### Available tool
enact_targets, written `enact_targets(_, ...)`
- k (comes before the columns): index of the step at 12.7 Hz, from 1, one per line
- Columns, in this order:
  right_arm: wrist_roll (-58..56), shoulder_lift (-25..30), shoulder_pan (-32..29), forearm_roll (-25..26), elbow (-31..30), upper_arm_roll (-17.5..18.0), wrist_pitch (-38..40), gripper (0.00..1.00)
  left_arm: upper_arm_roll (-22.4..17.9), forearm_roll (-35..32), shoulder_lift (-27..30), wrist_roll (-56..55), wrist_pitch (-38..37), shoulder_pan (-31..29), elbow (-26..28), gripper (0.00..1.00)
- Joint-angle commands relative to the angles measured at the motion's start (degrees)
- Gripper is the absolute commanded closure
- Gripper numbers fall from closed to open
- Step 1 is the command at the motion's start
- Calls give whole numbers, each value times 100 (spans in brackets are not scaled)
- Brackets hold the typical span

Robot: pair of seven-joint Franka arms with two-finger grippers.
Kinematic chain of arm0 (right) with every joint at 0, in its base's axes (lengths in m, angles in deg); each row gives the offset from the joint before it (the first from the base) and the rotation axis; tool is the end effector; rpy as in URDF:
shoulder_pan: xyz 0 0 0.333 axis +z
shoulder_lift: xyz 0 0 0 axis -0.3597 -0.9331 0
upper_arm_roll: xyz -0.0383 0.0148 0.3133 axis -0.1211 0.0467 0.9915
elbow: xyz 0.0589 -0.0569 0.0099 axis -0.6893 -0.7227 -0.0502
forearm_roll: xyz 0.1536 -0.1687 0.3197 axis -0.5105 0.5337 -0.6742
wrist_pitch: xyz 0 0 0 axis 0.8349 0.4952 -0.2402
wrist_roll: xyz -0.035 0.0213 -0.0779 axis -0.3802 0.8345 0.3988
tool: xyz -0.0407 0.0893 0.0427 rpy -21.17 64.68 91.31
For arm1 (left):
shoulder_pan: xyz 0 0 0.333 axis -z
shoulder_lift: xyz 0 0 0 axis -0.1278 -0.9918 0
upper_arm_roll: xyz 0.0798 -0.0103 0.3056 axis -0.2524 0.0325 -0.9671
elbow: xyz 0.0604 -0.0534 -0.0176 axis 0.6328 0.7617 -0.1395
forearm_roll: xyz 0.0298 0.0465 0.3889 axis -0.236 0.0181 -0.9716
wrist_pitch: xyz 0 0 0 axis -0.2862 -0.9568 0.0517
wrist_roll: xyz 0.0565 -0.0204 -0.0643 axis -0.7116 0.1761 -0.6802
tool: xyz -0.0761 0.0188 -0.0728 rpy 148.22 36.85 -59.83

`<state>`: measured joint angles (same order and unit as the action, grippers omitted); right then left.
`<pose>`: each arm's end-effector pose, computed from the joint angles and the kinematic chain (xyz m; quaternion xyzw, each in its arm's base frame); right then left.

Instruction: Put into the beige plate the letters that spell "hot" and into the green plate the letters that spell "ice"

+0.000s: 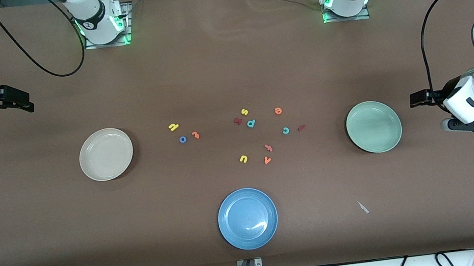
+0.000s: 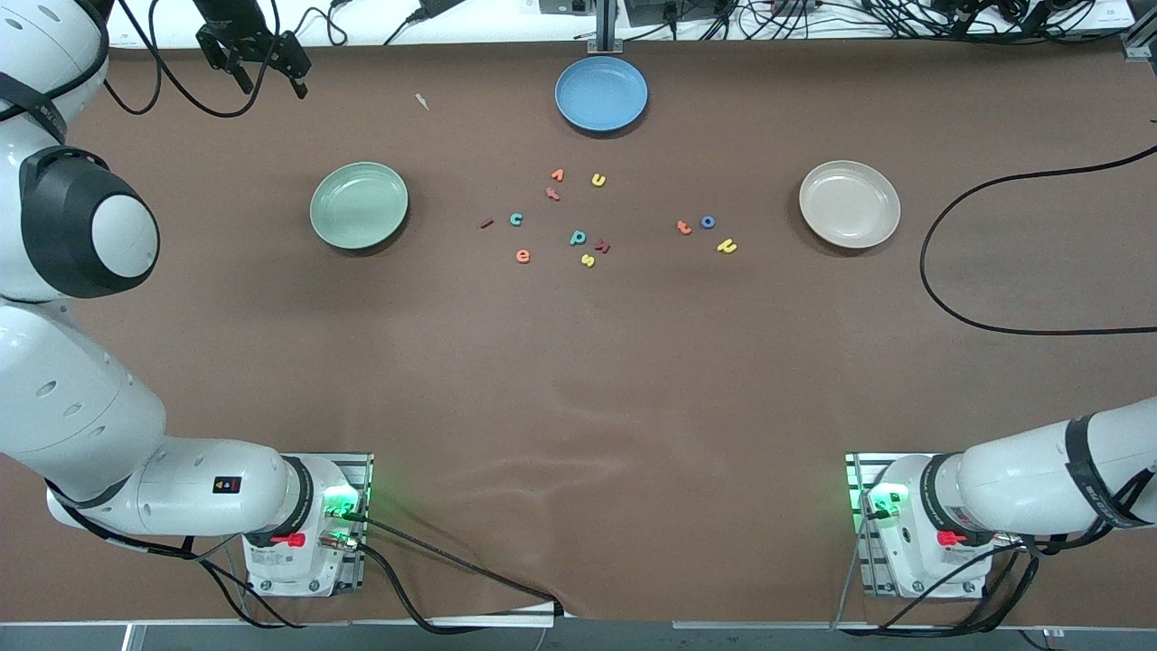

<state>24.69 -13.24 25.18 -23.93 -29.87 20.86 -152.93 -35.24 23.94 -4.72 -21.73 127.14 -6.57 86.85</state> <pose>0.5749 0.0255 0.6063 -0.9986 -0.0215 0.0472 0.0067 0.6401 0.0101 0.4611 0.9924 -0.0701 -0.1006 0.0072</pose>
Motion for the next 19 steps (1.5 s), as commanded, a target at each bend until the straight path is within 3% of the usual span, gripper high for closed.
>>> enact_targets(1, 54, -29, -5, -8, 133, 12, 84, 0, 23, -158, 442, 34, -211, -7, 144, 0)
enact_targets(5, 54, -20, -5, -8, 133, 3, 92, 0, 23, -158, 908, 34, -441, -60, 196, 0)
enact_targets(19, 54, -20, -5, -17, 133, -5, 92, 0, 23, -158, 918, 17, -361, -42, 408, 0)
